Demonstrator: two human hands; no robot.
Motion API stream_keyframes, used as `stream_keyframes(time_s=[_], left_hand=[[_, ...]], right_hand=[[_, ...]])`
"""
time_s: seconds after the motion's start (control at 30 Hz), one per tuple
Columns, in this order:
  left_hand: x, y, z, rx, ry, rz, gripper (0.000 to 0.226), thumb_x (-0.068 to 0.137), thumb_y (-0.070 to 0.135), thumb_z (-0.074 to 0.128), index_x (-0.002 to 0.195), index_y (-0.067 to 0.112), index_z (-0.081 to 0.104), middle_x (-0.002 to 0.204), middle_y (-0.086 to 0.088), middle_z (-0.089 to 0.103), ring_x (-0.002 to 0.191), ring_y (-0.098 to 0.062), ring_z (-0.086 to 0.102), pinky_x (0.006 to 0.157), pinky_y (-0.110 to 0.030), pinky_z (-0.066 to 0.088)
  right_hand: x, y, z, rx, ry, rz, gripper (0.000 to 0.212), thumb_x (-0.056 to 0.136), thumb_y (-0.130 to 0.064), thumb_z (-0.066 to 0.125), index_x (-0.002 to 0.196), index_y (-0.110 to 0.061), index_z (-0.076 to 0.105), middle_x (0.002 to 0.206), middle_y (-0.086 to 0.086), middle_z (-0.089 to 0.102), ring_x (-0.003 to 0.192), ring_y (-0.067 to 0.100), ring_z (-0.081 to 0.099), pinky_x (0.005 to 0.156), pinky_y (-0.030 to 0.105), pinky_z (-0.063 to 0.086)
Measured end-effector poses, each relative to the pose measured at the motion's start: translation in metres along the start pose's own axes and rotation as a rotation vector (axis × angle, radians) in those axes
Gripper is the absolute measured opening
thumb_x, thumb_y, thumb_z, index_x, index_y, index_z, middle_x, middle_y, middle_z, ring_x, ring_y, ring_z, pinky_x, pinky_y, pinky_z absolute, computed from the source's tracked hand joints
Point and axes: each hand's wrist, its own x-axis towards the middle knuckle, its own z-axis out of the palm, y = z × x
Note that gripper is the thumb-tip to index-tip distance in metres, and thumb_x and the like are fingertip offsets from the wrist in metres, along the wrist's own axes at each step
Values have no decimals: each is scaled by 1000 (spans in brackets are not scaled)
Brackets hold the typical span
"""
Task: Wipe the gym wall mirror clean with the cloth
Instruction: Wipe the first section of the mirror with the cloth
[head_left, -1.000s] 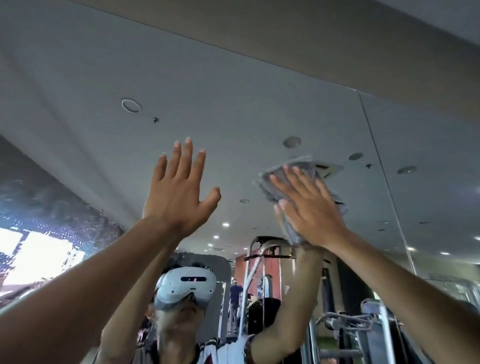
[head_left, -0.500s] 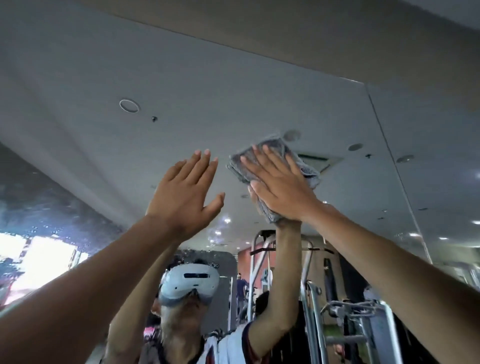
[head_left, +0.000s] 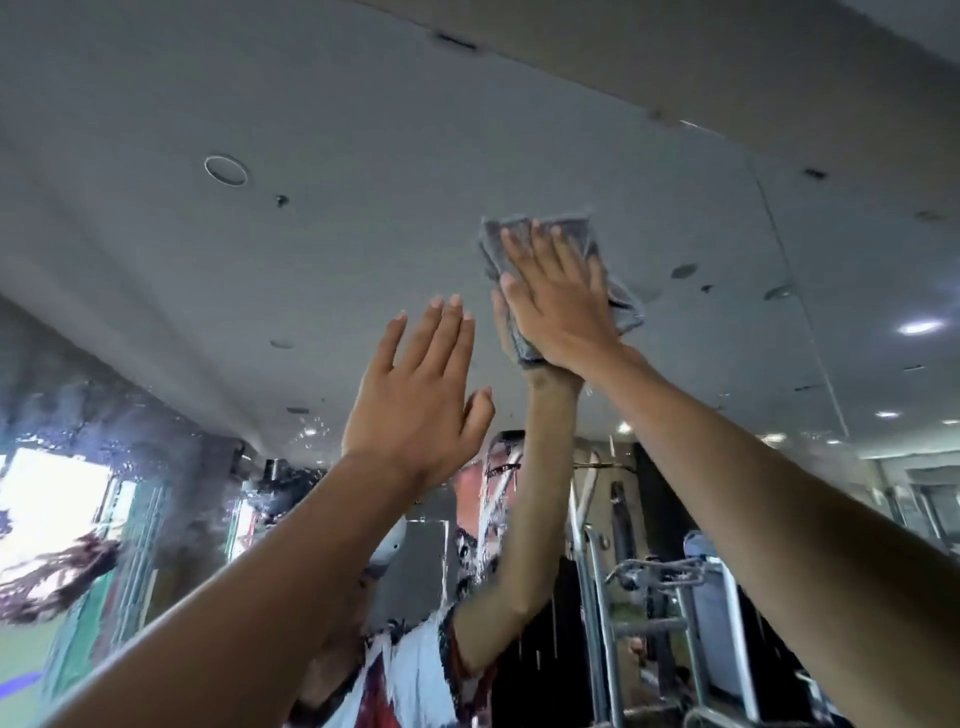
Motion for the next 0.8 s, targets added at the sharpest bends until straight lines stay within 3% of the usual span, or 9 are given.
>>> stream_keyframes(time_s=[0.1, 0.2, 0.27, 0.37, 0.47, 0.6, 0.7, 0.8], left_hand=[[-5, 3, -2, -13, 10, -54, 68, 93, 45, -6, 149, 8, -12, 166, -12, -3, 155, -23, -4, 122, -42, -9], [-12, 4, -2, -17, 24, -69, 68, 97, 43, -1, 153, 5, 0, 166, -14, 6, 155, -26, 3, 123, -46, -4], [-14, 5, -1, -12, 3, -60, 69, 98, 41, 2, 155, 3, 6, 166, -16, 9, 155, -27, 5, 123, -48, -2], [-13, 9, 0, 15, 11, -80, 70, 99, 39, 4, 156, 1, 14, 165, -18, 13, 154, -30, 9, 123, -50, 2], [-13, 11, 2, 26, 34, -95, 68, 100, 38, 8, 156, 0, 19, 164, -18, 19, 153, -30, 15, 122, -49, 2], [-21, 13, 3, 32, 74, -109, 65, 102, 36, 14, 153, -1, 27, 161, -18, 27, 151, -29, 22, 122, -49, 9], [-30, 16, 2, 11, 53, -121, 65, 102, 37, 11, 155, 1, 21, 163, -17, 21, 153, -28, 16, 124, -50, 8], [-39, 17, 0, 7, 20, -127, 65, 102, 39, 7, 156, 3, 15, 165, -16, 13, 154, -27, 8, 125, -49, 1]], right_hand=[[-52, -8, 5, -17, -4, -264, 54, 105, -48, 14, 156, -39, 2, 163, -13, -9, 150, 8, -14, 118, 38, -16], [-89, 32, 9, -14, -22, -334, 53, 103, -48, 13, 154, -40, 3, 163, -13, -6, 151, 6, -12, 122, 43, -10], [-86, 59, 8, -23, -24, -206, 55, 101, -51, 9, 154, -41, 5, 165, -11, -2, 152, 8, -9, 123, 50, -1], [-46, 58, 3, -33, 13, 97, 67, 93, -56, -3, 157, -38, 6, 166, -8, 0, 153, 14, -4, 123, 49, 1], [-8, 16, 0, 4, 5, 197, 56, 104, -50, 11, 158, -36, 1, 168, -3, -2, 154, 22, -3, 122, 55, -1], [-31, -22, 3, -19, 15, -36, 55, 107, -45, 18, 158, -35, 3, 168, -3, 0, 154, 18, -4, 121, 50, -6], [-95, -15, 8, -5, 17, -207, 55, 104, -49, 13, 157, -35, 3, 166, -6, -2, 153, 16, -6, 119, 43, -12], [-151, 22, 16, -41, -17, -398, 54, 105, -48, 15, 157, -33, 11, 166, -2, 8, 154, 19, 4, 123, 53, 1]])
